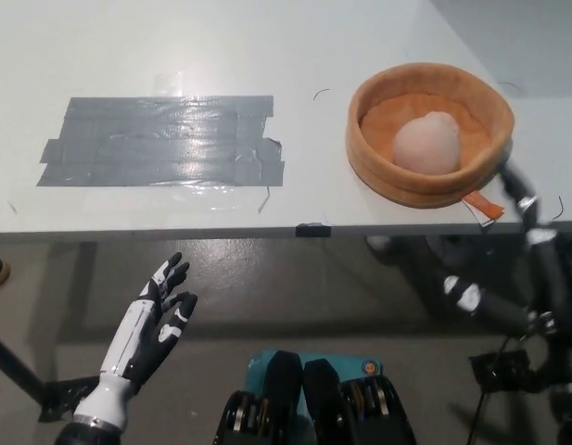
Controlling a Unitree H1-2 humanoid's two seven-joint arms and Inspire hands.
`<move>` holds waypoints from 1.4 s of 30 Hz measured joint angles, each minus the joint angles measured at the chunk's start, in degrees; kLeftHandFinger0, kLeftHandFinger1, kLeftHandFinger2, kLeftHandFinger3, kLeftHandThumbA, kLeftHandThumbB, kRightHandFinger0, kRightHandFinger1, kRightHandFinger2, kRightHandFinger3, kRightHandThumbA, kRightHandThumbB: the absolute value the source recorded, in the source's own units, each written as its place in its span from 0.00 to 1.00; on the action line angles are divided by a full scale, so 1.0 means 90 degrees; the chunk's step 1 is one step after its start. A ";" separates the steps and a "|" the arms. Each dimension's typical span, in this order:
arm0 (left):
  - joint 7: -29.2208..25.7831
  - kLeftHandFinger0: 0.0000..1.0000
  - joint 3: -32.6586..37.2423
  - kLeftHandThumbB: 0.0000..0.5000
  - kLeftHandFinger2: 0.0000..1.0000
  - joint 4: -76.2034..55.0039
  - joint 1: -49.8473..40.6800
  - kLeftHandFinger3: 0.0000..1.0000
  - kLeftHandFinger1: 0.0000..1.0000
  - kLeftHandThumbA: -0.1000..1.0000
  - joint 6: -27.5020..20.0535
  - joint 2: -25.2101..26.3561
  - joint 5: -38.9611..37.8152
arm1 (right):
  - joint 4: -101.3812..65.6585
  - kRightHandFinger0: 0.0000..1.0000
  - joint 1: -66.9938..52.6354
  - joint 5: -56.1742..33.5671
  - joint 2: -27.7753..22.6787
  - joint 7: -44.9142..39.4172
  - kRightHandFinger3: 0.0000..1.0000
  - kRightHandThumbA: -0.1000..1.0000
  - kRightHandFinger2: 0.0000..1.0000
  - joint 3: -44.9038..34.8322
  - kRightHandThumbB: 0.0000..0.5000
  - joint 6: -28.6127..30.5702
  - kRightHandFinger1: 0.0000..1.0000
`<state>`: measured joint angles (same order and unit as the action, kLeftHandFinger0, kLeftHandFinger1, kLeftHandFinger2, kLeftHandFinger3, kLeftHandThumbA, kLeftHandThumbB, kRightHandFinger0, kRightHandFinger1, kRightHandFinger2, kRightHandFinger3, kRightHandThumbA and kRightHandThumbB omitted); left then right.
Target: An emotional support dumpling is kept in a soft plate infront in the middle of the desk infront of the robot. The robot extends its right arm to pick up the dumpling and hands it to a person
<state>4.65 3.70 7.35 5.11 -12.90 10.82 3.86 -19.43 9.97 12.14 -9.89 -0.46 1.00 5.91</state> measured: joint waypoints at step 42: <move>0.0005 0.96 0.0107 0.64 1.00 -0.0055 -0.0377 1.00 1.00 0.81 -0.0153 -0.0022 0.0022 | 0.8672 1.00 0.6582 0.0651 -0.0623 -0.3127 1.00 0.94 1.00 0.3175 0.82 -0.2722 1.00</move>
<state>4.70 4.67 6.86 1.72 -14.28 10.63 4.06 58.62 69.21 18.00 -15.49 -28.61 29.57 -18.59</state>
